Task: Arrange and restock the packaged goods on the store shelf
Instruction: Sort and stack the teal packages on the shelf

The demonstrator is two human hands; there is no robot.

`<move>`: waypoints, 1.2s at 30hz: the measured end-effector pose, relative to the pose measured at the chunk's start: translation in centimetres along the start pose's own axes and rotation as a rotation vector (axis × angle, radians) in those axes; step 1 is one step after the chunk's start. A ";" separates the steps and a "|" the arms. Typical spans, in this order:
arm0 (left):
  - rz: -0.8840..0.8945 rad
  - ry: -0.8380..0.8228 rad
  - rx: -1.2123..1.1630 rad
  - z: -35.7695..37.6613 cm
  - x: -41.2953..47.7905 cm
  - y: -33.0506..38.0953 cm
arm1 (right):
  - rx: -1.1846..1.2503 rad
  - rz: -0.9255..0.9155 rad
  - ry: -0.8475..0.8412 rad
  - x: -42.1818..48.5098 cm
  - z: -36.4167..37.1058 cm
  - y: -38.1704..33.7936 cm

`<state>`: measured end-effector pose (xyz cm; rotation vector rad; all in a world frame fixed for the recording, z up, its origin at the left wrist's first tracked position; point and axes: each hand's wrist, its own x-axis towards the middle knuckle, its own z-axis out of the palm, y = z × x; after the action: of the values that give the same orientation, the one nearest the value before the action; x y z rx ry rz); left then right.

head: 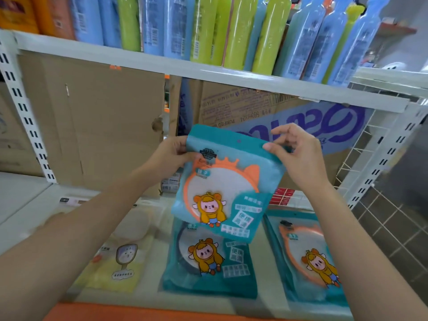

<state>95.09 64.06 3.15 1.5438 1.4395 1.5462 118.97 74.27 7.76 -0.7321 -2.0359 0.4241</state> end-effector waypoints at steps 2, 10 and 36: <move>0.002 0.063 -0.014 -0.4 -0.1 0.1 | -0.052 0.068 -0.047 -1.2 -0.4 0.8; -0.058 0.239 -0.123 -1.9 0.0 0.1 | 0.378 0.403 -0.385 -8.4 2.2 3.2; -0.739 0.019 0.105 2.2 -3.1 -8.8 | 0.337 0.808 -0.453 -17.7 7.3 6.1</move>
<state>95.07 64.57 -6.40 0.8718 1.8402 1.0446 122.20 67.43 -10.90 -1.3148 -1.9041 1.4651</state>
